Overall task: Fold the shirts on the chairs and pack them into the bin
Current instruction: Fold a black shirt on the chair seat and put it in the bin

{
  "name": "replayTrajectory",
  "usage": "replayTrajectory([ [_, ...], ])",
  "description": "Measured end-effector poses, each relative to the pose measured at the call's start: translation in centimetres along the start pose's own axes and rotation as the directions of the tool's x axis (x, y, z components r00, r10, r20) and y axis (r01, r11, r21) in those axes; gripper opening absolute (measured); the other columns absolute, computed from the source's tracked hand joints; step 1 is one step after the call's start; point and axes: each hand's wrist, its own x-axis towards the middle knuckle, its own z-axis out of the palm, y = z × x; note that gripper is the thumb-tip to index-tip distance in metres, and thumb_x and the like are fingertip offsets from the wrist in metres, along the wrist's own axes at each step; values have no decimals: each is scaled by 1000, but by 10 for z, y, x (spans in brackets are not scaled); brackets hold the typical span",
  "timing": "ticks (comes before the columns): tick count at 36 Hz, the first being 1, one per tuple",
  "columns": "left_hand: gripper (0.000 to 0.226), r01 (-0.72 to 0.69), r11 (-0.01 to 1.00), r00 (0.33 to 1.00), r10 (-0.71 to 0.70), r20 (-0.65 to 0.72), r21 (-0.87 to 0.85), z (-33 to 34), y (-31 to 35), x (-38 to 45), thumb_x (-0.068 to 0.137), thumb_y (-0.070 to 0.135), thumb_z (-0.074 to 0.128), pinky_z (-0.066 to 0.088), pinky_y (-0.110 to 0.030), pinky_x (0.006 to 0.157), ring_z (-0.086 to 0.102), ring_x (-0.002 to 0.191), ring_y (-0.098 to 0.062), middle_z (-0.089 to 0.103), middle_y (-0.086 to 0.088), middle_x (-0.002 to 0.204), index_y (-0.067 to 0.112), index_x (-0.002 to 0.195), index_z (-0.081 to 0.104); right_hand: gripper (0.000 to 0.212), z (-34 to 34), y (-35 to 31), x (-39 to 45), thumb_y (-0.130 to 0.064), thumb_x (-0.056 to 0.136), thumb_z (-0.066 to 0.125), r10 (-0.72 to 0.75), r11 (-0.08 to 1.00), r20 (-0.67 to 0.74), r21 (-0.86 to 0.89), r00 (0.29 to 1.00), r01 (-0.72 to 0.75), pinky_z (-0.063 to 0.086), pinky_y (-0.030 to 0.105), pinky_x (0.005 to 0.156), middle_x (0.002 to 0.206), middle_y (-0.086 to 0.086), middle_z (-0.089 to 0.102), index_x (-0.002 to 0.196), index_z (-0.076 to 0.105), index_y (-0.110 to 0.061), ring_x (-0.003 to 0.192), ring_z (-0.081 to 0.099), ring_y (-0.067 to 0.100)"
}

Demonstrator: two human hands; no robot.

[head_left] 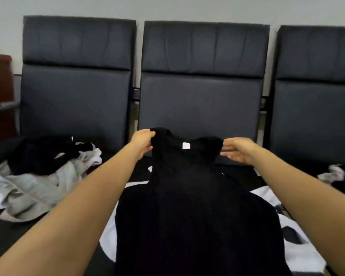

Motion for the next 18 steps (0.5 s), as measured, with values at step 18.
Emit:
replayTrajectory([
  [18,45,-211,665,973,212,90,717,-55,-82,-109,92,49,54,44,-31,67,65,81,-22,69,-7,78,9,75,66,31,-40,114,-109,-34,86,71,-137,927,-15,-355,991,123,47,26,63,79,8,64,86,68,-3,74,61,18],
])
